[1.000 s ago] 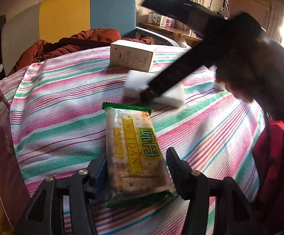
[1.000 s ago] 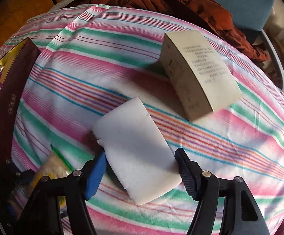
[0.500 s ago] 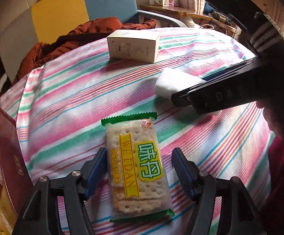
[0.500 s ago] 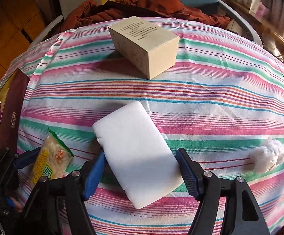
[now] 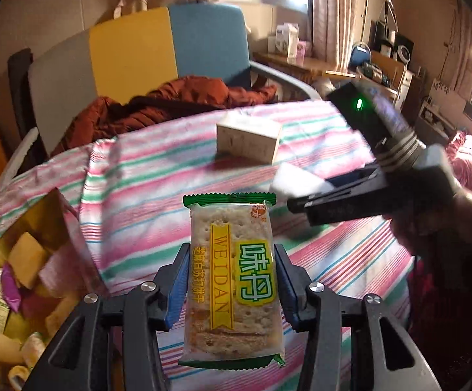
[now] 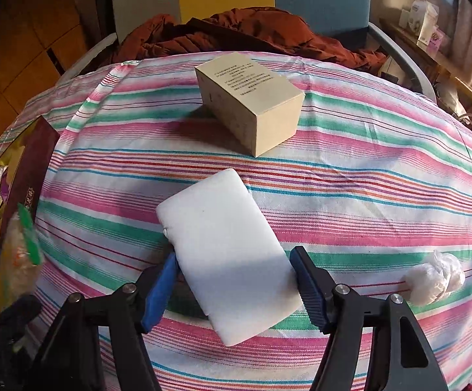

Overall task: Organize objects
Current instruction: 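Grasp the white sponge block with the right tool while the left tool holds the packet, then carry the packet and white sponge into the gold tray and open both tools, then move both open tools back toward the beige box and white bag bundle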

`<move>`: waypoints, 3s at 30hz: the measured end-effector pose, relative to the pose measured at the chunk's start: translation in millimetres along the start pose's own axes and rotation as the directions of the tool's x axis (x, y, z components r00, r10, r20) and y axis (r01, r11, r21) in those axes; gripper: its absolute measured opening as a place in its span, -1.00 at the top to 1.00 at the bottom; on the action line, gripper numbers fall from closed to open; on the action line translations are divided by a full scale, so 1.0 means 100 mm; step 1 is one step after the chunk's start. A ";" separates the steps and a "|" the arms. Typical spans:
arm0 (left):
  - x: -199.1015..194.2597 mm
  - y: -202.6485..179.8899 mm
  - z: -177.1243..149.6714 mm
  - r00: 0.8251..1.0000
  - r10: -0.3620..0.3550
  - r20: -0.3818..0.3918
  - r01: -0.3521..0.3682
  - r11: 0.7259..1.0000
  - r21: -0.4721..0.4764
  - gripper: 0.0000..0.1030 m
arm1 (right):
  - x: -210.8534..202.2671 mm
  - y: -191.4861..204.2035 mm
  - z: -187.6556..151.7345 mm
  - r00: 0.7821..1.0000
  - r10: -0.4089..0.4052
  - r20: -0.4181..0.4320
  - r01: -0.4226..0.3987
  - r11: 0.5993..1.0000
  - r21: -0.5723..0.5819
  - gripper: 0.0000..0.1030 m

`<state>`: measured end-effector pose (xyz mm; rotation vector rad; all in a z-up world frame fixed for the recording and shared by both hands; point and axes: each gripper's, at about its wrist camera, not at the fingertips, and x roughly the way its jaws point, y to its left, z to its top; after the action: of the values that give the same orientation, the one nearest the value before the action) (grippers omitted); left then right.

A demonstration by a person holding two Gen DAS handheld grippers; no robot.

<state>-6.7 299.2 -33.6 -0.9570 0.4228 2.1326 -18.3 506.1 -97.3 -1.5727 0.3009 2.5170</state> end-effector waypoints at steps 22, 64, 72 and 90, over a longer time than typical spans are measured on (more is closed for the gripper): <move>-0.89 1.06 -0.41 0.992 0.099 0.082 -0.075 0.963 -0.259 0.06 | -0.44 0.82 0.10 0.982 0.171 0.079 -0.171 0.985 -0.004 -0.34; -1.41 2.66 -1.14 0.960 0.266 0.084 -0.168 0.791 -0.588 0.06 | -0.07 2.94 0.31 0.906 0.424 0.005 -0.423 0.905 0.038 -0.69; -1.11 2.67 -0.86 0.960 0.275 0.056 -0.195 0.797 -0.571 0.03 | -0.27 2.79 0.15 0.925 0.377 0.052 -0.379 0.925 0.034 -0.70; -1.30 2.49 -1.03 0.938 0.343 0.044 -0.266 0.798 -0.541 0.03 | -0.28 2.86 -0.08 0.942 0.329 0.063 -0.330 0.944 -0.008 -0.71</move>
<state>-83.6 11.2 -6.4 -1.0791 -0.1102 2.6722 -67.9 226.6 -50.9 -1.5486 0.6053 2.8034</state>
